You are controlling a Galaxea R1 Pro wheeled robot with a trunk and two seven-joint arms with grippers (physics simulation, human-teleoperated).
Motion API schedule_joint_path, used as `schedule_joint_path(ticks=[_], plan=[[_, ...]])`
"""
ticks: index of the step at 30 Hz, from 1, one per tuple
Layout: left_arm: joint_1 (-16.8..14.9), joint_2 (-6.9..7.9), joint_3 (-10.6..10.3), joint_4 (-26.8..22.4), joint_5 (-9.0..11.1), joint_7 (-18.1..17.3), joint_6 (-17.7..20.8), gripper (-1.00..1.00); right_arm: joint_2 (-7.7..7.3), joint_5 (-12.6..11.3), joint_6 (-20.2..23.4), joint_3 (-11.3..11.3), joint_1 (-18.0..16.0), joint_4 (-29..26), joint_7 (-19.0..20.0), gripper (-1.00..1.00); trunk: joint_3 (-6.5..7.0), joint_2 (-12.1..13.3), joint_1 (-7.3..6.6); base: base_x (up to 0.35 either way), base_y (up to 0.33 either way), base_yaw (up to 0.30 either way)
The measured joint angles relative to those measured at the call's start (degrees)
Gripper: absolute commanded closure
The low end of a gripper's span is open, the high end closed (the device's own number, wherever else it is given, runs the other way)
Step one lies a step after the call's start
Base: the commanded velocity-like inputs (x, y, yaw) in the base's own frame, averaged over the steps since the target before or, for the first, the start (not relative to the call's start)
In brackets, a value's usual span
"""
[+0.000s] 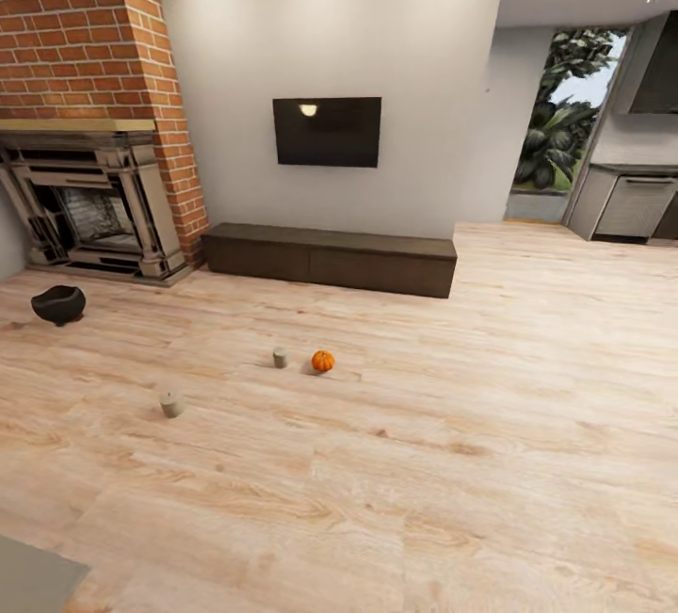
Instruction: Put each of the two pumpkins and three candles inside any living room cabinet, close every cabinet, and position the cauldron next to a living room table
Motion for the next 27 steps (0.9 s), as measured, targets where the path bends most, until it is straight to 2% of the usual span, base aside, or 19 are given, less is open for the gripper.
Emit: schedule_joint_path(ticks=[15, 27], plan=[[0.00, 0.00, 0.00, 0.00, 0.00, 0.01, 0.00, -1.00, 0.00, 0.00, 0.00, -0.04, 0.00, -0.01, 0.00, -1.00, -0.01, 0.00, 0.00, 0.000, 0.000, -0.274], [0.00, 0.00, 0.00, 0.01, -0.01, -0.01, 0.00, -1.00, 0.01, 0.00, 0.00, -0.08, 0.00, -0.04, 0.00, -1.00, -0.62, 0.00, 0.00, 0.000, 0.000, -0.230]])
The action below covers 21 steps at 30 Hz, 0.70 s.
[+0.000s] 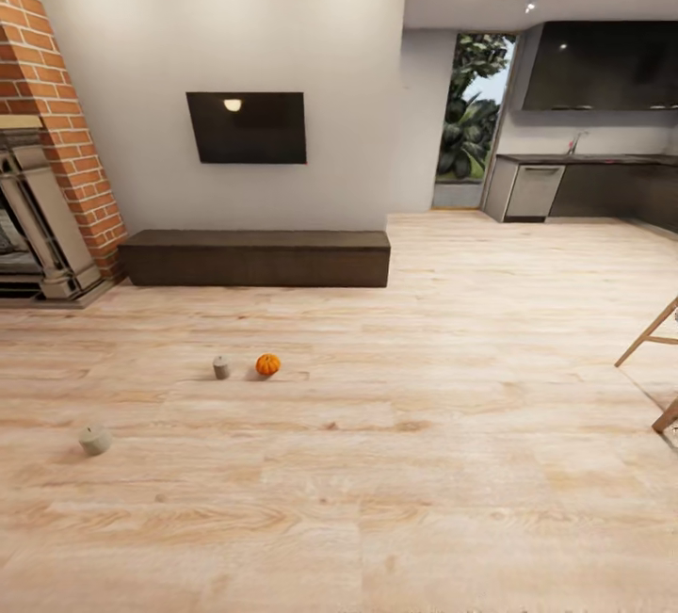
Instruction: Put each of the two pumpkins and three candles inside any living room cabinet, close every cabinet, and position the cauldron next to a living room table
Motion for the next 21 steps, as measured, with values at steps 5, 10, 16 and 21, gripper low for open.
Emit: schedule_joint_path(ticks=[5, 10, 16, 21], plan=[[0.00, 0.00, 0.00, 0.00, 0.00, 0.01, 0.00, -1.00, -0.01, 0.00, 0.00, 0.01, 0.00, -0.02, 0.00, -1.00, -0.39, 0.00, 0.00, 0.000, 0.000, -0.156], [0.00, 0.00, 0.00, -0.01, 0.00, -0.03, 0.00, -1.00, -0.01, 0.00, 0.00, 0.00, 0.00, -0.02, 0.00, -1.00, -0.80, 0.00, 0.00, 0.000, 0.000, -0.136], [0.00, 0.00, 0.00, -0.01, 0.00, -0.04, 0.00, -1.00, -0.01, -0.01, 0.00, 0.00, 0.00, -0.02, 0.00, -1.00, -1.32, 0.00, 0.00, 0.000, 0.000, -0.117], [0.00, 0.00, 0.00, 0.00, 0.00, -0.02, 0.00, -1.00, -0.01, -0.02, 0.00, -0.01, 0.00, -0.02, 0.00, -1.00, -1.77, 0.00, 0.00, 0.000, 0.000, -0.106]])
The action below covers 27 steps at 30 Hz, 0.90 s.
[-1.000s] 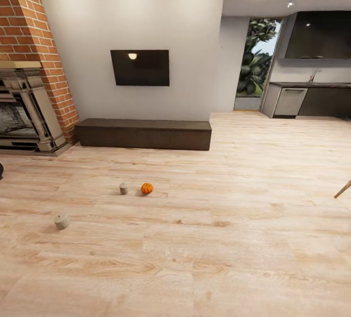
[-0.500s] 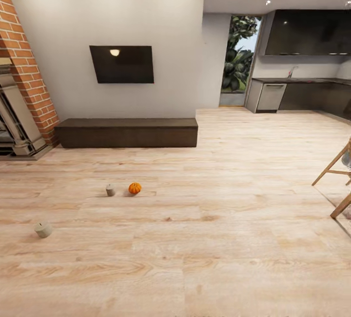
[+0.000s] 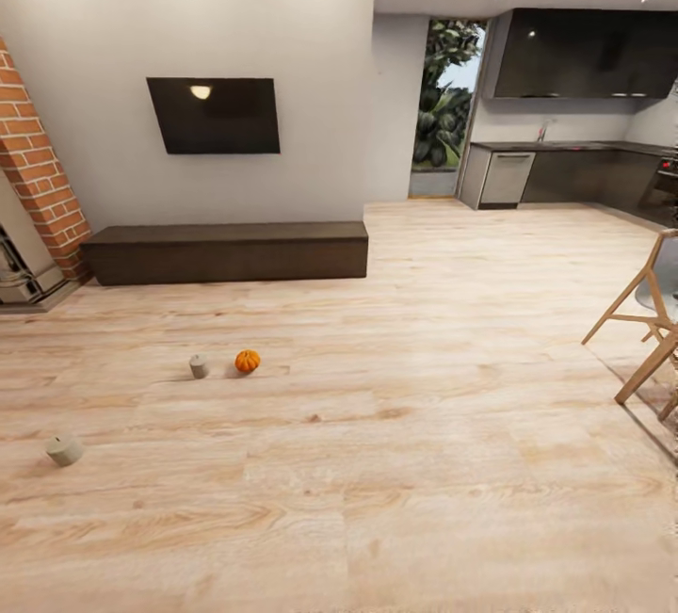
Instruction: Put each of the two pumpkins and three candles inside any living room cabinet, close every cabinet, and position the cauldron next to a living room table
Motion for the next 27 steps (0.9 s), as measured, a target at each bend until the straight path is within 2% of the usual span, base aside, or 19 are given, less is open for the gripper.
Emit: schedule_joint_path(ticks=[27], plan=[[0.00, 0.00, 0.00, 0.03, 0.00, -0.04, 0.00, -1.00, 0.00, -0.05, 0.00, 0.00, 0.00, 0.00, -0.09, -1.00, -2.41, 0.00, 0.00, 0.000, 0.000, -0.105]])
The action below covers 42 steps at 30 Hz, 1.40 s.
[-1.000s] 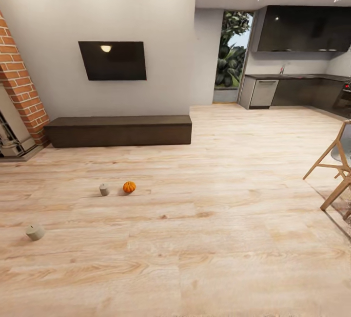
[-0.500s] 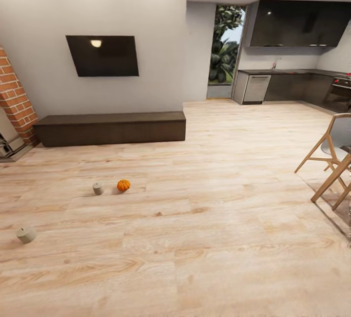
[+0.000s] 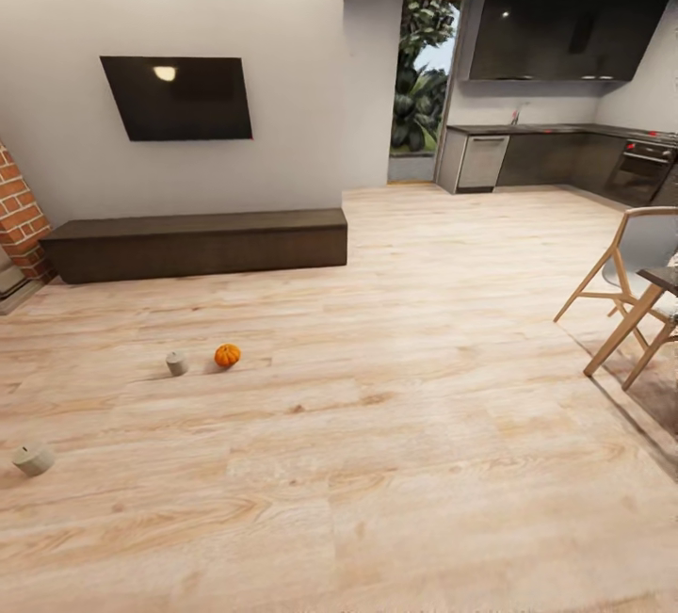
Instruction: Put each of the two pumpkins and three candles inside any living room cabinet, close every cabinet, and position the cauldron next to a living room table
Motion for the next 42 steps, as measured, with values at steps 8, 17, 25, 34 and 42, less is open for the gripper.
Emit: schedule_joint_path(ticks=[8, 17, 25, 34, 42], plan=[[0.00, 0.00, 0.00, 0.01, 0.00, 0.00, 0.00, -1.00, -0.50, 0.69, -0.05, 0.67, 0.00, -0.05, 0.23, -1.00, -0.44, 0.00, 0.00, 0.000, 0.000, -0.042], [0.00, 0.00, 0.00, -0.01, 0.00, 0.00, 0.00, -1.00, -1.13, 0.70, -0.08, 0.65, 0.00, -0.08, 0.20, -1.00, -0.45, 0.00, 0.00, 0.000, 0.000, 0.000], [0.00, 0.00, 0.00, -0.03, 0.00, 0.00, 0.00, -1.00, -1.13, 0.68, 0.09, 0.61, 0.00, 0.00, 0.10, -1.00, -0.45, 0.00, 0.00, 0.000, 0.000, 0.000], [0.00, 0.00, 0.00, 0.03, 0.00, 0.00, 0.00, -1.00, -0.99, 0.67, 0.11, 0.63, 0.00, 0.05, 0.15, -1.00, -0.45, 0.00, 0.00, 0.000, 0.000, -0.026], [0.00, 0.00, 0.00, 0.05, -0.04, 0.00, 0.00, -1.00, -1.00, 0.38, 0.09, 0.55, -0.01, 0.10, 0.18, -1.00, -0.45, 0.00, 0.00, 0.131, 0.000, -0.272]])
